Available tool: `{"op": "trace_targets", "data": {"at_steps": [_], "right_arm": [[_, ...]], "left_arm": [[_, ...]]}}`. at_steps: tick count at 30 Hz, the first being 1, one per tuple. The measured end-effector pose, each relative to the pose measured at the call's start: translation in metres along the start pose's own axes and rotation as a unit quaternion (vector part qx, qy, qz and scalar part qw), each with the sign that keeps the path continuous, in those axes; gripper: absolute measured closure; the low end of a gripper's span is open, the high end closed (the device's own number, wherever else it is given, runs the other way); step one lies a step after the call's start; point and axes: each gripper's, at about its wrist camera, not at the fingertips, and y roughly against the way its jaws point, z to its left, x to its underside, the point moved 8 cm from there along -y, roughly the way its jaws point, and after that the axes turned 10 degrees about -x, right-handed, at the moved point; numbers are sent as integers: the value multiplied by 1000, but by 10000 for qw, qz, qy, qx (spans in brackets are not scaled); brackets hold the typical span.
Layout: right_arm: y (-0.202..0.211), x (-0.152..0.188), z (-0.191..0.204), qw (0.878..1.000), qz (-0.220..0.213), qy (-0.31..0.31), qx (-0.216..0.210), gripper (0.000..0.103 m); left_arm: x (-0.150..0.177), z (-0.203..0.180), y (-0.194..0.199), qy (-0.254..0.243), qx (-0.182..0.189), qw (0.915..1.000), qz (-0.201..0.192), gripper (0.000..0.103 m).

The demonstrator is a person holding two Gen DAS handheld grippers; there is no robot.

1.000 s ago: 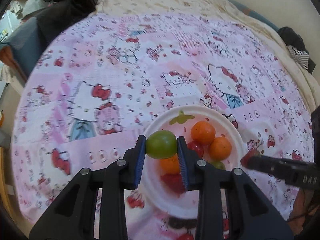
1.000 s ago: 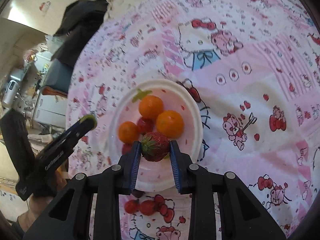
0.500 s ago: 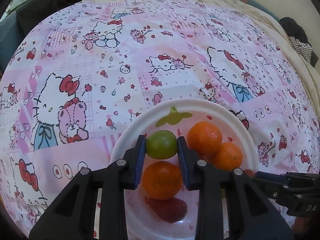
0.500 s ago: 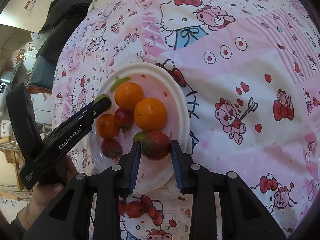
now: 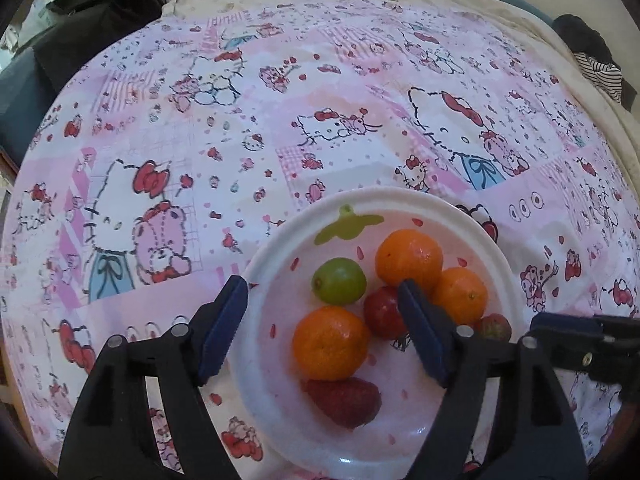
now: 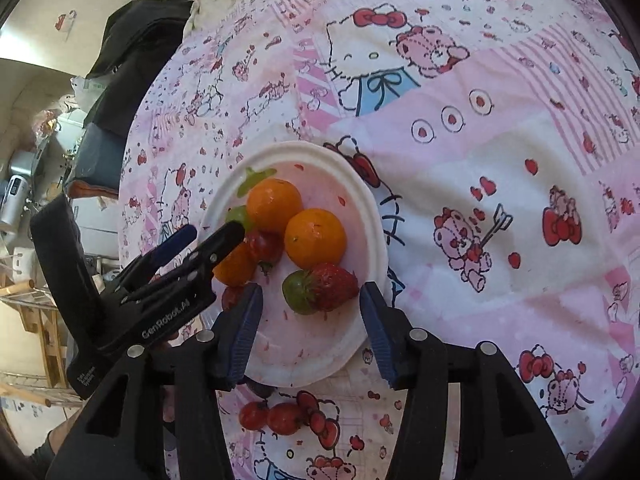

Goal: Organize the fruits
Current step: 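Open both tools to release the strawberry and grape onto the plate, then withdraw both tools from the plate toward the remaining fruits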

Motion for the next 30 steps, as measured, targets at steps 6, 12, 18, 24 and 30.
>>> {"op": "trace_targets", "data": {"at_steps": [6,12,18,24,30], "right_arm": [[12,-4,7,9998,-168,85,-11,49],[28,-1,14,9993,-356,105,-64,49],[45,13,27,9985,-464,306,-15,48],[60,26,40,9963,-594,609,97,46],[64,46,49,9951,-602,756,185,46]], "left_arm": [[1,17,18,63,-184,9998,-108,29],[10,37,46,268,-283,9989,-242,29],[20,56,80,534,-288,9972,-428,29],[32,68,109,547,-316,9959,-643,29],[46,71,136,638,-227,9944,-810,29]]}}
